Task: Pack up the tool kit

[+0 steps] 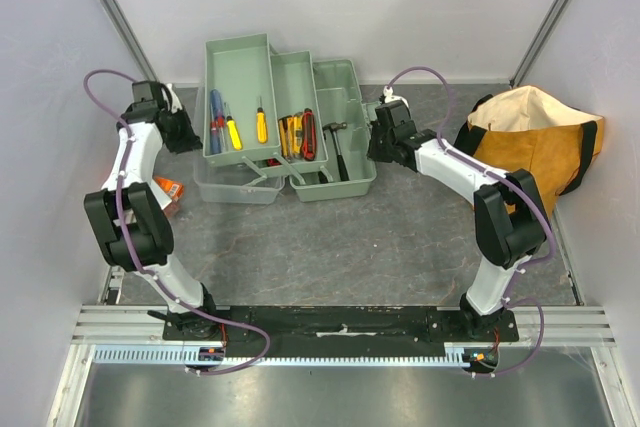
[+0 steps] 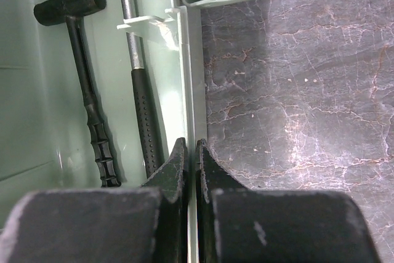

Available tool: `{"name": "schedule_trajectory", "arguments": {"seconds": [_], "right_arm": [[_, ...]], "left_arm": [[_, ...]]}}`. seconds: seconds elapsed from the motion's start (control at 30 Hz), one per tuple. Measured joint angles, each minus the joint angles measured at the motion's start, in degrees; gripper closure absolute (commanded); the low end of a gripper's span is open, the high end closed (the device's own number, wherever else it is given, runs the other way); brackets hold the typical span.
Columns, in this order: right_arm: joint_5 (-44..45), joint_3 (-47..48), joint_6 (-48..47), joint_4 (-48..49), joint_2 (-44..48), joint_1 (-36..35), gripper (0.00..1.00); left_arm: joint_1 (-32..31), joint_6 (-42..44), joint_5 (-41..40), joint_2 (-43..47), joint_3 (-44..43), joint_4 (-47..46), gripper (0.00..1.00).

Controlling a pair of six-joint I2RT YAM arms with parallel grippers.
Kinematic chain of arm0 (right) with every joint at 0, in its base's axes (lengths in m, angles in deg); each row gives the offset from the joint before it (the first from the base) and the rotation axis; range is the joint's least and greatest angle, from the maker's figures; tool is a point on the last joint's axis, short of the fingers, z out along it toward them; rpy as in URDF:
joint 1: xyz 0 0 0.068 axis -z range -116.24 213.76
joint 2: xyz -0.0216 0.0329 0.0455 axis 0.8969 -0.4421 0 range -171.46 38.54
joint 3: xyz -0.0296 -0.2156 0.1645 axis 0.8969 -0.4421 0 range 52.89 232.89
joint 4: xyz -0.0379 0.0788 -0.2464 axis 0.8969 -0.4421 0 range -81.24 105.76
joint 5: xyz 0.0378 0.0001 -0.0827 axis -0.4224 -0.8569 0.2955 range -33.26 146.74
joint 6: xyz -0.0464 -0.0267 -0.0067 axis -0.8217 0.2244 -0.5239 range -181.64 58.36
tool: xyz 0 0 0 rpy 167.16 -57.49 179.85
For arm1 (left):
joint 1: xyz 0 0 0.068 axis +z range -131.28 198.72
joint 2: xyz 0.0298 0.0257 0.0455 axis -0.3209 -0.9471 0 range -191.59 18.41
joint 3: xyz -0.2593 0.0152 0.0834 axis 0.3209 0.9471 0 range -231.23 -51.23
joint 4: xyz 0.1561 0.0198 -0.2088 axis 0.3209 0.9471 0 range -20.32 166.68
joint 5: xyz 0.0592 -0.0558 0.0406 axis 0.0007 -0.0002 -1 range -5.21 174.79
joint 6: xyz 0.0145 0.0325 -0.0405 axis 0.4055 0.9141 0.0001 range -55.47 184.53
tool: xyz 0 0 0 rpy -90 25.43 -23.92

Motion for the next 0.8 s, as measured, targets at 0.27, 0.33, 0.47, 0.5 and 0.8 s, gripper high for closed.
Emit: {"name": "schedule_trajectory", "arguments": {"seconds": [0.27,0.33,0.47,0.5,0.8], "right_arm": [[3.3,0.9,-0.1,-0.3,-0.6,-2.4,1.0],[3.8,1.4,0.4,-0.7,-0.9,-2.8,1.0],[4.8,2.6,1.3,-1.7,-1.6,-3.4,1.0],[5.0,2.8,1.5,-1.9,-1.8,-3.5,1.0],[5.7,5.5,3.0,-2.1,-4.1,-4.9,1.0]], "left_arm": [[-8.7,5.0,-15.4,0.9,-10.9,7.0,0.98],[-11.1,5.9,-18.9,1.1,-13.7,8.6,0.98],[-15.9,7.9,-26.1,1.3,-18.1,10.5,0.98],[-17.0,8.5,-27.6,1.3,-19.1,11.0,0.98],[-28.1,12.3,-42.6,-3.2,-33.8,18.6,0.98]]}}
